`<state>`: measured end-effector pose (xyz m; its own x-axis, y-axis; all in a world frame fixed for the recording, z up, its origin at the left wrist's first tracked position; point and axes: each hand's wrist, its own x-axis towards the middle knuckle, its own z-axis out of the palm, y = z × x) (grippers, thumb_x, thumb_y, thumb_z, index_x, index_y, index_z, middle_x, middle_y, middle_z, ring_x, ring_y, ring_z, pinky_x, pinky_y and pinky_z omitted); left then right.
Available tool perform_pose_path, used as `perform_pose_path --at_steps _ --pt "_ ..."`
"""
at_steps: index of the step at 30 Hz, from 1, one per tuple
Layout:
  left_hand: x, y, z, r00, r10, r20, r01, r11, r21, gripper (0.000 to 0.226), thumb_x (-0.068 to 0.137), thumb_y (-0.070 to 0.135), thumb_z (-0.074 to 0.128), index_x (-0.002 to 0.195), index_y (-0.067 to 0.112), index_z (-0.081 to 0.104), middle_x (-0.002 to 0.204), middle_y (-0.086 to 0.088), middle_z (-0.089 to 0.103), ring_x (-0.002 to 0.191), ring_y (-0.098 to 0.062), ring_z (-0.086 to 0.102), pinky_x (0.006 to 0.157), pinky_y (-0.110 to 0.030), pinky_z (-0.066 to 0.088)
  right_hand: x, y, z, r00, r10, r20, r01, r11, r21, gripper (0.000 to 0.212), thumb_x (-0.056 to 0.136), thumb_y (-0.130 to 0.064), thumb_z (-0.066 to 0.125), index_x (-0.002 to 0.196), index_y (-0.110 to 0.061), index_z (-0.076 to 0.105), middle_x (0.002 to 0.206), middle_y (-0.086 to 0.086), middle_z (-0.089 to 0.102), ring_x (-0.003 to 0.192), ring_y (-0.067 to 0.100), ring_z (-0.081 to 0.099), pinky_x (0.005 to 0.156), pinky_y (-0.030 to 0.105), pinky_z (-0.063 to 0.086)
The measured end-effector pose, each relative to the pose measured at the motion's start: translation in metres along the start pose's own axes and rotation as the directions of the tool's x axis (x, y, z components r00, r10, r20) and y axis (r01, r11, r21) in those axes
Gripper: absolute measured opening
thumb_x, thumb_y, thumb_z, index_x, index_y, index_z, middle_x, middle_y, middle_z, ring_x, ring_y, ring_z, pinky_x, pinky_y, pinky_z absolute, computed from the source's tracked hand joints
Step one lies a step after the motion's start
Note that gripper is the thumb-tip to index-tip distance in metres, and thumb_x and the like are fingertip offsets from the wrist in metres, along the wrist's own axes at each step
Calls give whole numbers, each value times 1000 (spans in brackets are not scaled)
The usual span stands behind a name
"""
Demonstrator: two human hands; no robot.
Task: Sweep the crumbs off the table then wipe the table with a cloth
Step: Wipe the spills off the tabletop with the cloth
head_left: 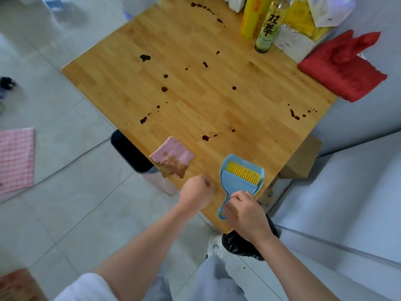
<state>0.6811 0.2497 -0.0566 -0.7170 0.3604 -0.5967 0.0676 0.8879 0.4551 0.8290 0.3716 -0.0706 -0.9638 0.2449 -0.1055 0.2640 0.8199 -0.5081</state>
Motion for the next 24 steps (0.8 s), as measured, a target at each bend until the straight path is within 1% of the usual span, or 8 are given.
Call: perform_pose_path --at_steps 3,6,10,13,16,19,22,24 --pt "27 -31 -52 921 68 -384 -67 998 14 12 93 27 53 97 19 61 86 8 59 66 -10 56 47 -22 34 41 -31 -4 995 68 -67 -62 995 77 12 98 -26 60 96 -17 67 92 -7 60 89 15 56 68 29 53" --pt "67 -74 -91 893 18 -450 -44 998 -48 31 99 37 50 120 17 58 112 0 57 82 -16 54 60 -26 39 109 -72 13 965 257 46 -261 948 181 27 100 -30 56 125 -20 60 111 -4 60 101 15 60 82 34 54" --pt "103 -101 -110 980 64 -190 -82 993 -84 46 99 52 46 129 17 50 126 -3 52 93 -21 56 75 -35 47 182 -125 53 838 535 109 -546 823 155 49 98 -33 59 144 -21 46 137 3 55 119 23 57 90 36 48" --pt "111 -103 -124 987 158 -21 -159 974 -162 49 94 45 61 128 14 47 116 -3 59 92 -21 63 69 -34 56 200 -147 64 703 705 93 -709 704 34 30 96 -35 60 120 -17 61 111 5 69 104 28 65 72 35 50" --pt "110 -101 -144 932 292 216 -280 956 -88 6 89 21 63 95 21 65 78 7 71 80 -18 71 66 -34 60 197 -172 51 688 716 119 -726 680 104 22 89 -36 62 77 -18 61 74 2 65 75 26 64 59 35 46" --pt "106 -94 -175 806 407 430 -401 909 -109 13 87 34 60 92 34 72 65 6 73 66 -4 70 66 -28 61 187 -188 29 691 715 110 -703 628 335 8 81 -27 60 77 -21 59 71 -1 66 68 17 61 59 34 45" --pt "128 -89 -217 780 443 443 -415 895 -164 23 79 45 63 86 25 71 67 9 70 58 -6 63 56 -25 52 204 -195 10 690 717 100 -644 545 536 10 74 -39 56 81 -34 62 74 -12 68 64 0 61 60 32 46" --pt "151 -86 -251 776 427 464 -371 904 -212 38 80 51 61 88 15 72 67 6 66 56 -11 57 52 -24 45 234 -198 8 687 719 109 -569 439 695 17 74 -48 63 89 -40 68 81 -13 73 75 4 70 70 38 56"
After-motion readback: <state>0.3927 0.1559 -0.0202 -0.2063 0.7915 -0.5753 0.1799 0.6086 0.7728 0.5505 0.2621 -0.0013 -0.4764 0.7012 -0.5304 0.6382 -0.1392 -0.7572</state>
